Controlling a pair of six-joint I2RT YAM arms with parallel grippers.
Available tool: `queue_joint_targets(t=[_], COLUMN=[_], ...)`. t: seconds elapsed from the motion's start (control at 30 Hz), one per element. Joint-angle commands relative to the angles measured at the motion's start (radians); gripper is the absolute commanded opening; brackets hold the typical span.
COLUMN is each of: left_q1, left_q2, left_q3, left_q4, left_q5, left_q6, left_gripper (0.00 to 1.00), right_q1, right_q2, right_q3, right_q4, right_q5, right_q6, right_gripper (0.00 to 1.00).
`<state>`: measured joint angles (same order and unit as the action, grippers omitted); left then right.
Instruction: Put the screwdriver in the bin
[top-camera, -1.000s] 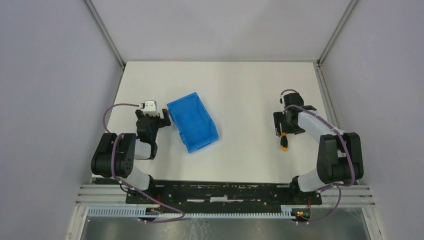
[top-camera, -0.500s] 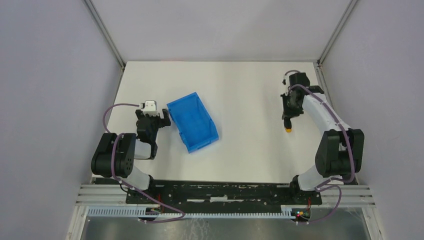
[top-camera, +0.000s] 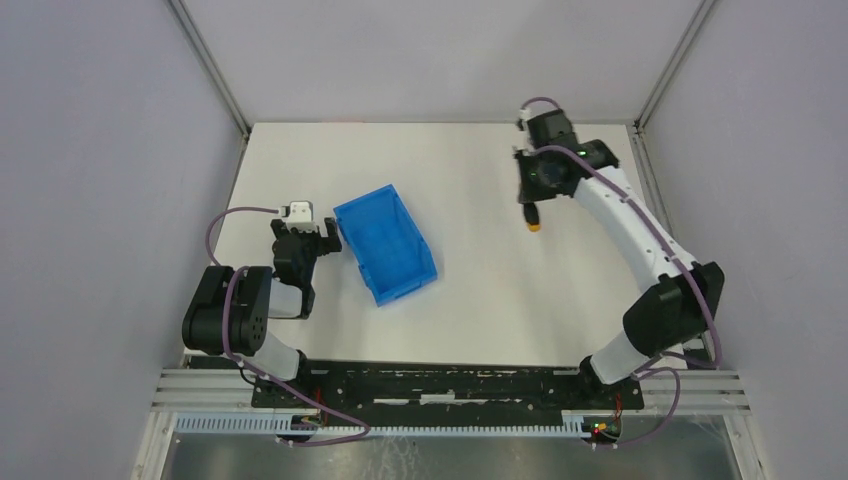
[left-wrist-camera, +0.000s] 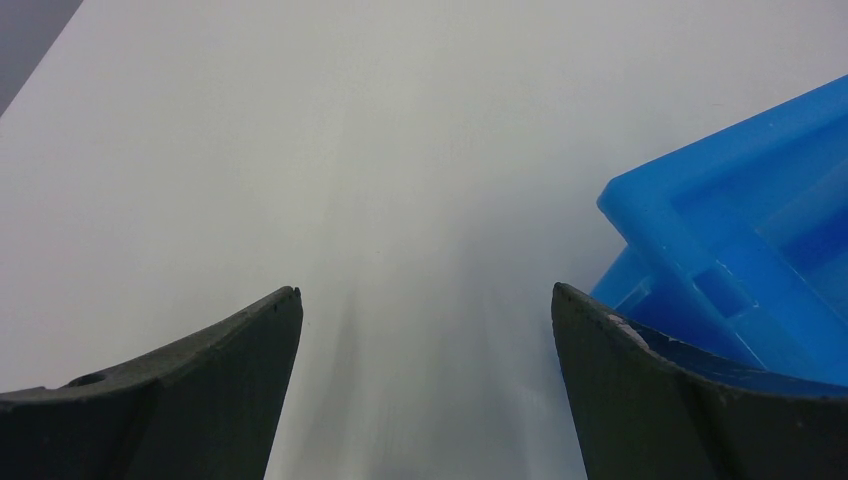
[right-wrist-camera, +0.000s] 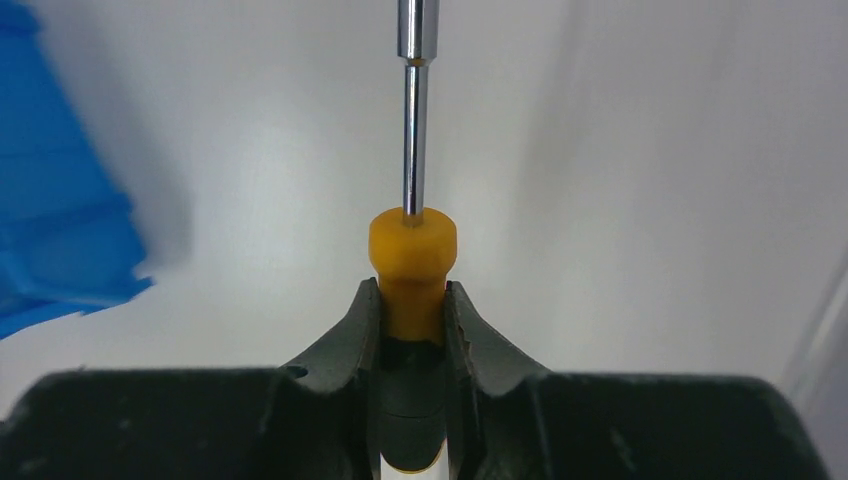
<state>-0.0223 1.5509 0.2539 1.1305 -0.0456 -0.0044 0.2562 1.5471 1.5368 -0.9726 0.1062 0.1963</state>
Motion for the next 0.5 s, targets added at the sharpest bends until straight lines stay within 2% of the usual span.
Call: queue_joint_targets(t=[0.0,0.1,0.23,0.33,0.47], left_q1=[0.005,0.005,0.005,0.005,0.005], left_q2=[-0.017,-0.017,-0.017,-0.017,-0.016], left_q3=[-0.001,-0.001,-0.001,-0.001,-0.001], left_q4=[0.026,0.026,0.026,0.025,0.026], left_q5=[0.007,0.007,0.007,0.007,0.006], left_q6=[-0.021,-0.021,-0.02,-0.021,-0.02], left_gripper=[1.0,1.0,1.0,1.0,1.0], right_q1=[0.339,0.522,0.634,0.675,0.707], right_q2=[0.093,0.232,0.424,0.501,0.538], right_q3=[0.187,0.333,0.521,0.5,0.366], right_q4=[0.143,0.195,0.186,0.233,0.333], right_q5=[-0.061,-0.044,-0.007,0.005,0.032], right_q6=[0.114,0.13,0.131,0.13,0.128], right_gripper=[0.0,0.0,0.0,0.0,0.0])
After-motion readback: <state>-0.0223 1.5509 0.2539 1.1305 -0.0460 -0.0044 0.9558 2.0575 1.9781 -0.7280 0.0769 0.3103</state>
